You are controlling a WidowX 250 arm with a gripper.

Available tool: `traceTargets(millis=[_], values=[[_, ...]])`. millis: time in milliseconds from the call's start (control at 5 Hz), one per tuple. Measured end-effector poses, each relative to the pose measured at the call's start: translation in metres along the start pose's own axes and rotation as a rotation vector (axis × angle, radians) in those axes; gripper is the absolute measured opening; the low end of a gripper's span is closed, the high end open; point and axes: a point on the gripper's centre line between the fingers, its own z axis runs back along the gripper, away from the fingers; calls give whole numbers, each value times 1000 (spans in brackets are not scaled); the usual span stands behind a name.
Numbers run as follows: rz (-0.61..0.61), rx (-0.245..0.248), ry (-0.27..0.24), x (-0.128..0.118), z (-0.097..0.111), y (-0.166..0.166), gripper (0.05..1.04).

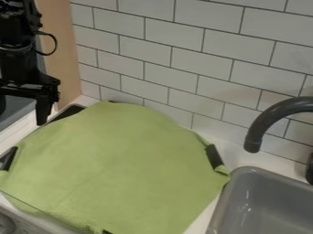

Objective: Fold cloth from left to right

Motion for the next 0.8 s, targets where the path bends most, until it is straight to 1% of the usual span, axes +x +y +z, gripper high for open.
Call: traceTargets(millis=[200,400,600,800], values=[[2,-2,29,-6,-7,-1,999],[13,12,41,-11,-19,-1,999],[-11,-12,103,-16,-39,-5,999],[-7,-19,124,-13,-49,-6,999]])
